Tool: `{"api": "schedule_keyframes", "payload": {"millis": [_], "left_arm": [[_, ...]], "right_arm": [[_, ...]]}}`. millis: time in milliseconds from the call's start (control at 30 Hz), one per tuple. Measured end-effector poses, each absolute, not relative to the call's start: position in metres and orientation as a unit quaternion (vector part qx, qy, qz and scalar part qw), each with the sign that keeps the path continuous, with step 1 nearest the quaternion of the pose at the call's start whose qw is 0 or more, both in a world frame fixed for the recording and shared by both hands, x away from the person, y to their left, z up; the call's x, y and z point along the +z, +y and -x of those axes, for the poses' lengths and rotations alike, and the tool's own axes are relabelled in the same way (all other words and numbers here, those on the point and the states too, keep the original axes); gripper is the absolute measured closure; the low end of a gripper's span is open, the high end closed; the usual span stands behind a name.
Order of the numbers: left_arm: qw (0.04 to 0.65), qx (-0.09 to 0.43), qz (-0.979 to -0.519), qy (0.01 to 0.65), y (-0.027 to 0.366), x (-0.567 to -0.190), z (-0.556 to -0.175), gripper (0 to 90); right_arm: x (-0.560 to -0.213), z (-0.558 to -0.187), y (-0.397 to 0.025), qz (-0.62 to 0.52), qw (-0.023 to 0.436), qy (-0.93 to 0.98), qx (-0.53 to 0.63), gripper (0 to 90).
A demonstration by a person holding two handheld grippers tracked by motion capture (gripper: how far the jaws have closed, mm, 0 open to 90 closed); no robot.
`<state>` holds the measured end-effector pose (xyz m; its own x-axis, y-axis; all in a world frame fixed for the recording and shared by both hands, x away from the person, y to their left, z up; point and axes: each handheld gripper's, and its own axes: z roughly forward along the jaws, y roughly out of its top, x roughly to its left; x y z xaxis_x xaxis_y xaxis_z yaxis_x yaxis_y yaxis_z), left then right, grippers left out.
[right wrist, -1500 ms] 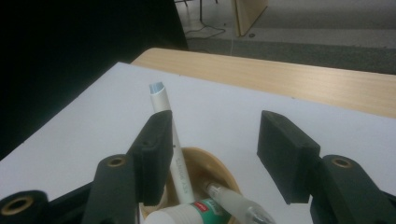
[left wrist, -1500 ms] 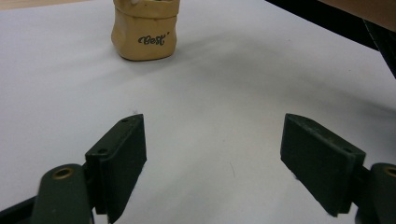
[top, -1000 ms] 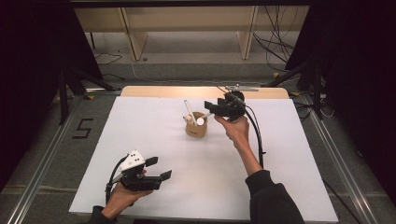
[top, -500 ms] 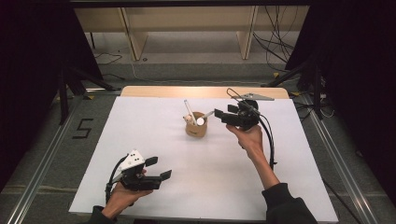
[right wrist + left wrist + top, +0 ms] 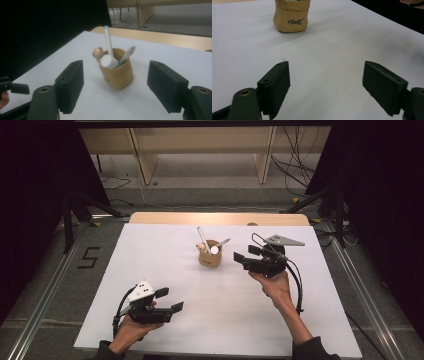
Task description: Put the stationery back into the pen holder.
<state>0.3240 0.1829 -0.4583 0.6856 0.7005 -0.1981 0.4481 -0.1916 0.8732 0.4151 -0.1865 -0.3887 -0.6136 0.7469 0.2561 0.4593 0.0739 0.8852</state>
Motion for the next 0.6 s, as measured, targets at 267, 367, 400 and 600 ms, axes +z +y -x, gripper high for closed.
{"api": "schedule_keyframes", "payload": {"millis": [267, 367, 400, 600], "left_arm": [[0.512, 0.123, -0.76, 0.381, 0.185, -0.457, -0.325, 21.3], [0.512, 0.122, -0.76, 0.381, 0.184, -0.457, -0.325, 21.3], [0.512, 0.122, -0.76, 0.381, 0.184, -0.457, -0.325, 21.3], [0.515, 0.121, -0.758, 0.382, 0.183, -0.457, -0.325, 21.3]], "right_arm": [[-0.398, -0.388, -0.197, -0.408, 0.153, 0.724, 0.535, 29.5], [-0.402, -0.38, -0.201, -0.407, 0.154, 0.725, 0.534, 29.2], [-0.403, -0.377, -0.203, -0.406, 0.155, 0.724, 0.535, 29.2], [-0.411, -0.36, -0.211, -0.405, 0.156, 0.722, 0.539, 28.9]]}}
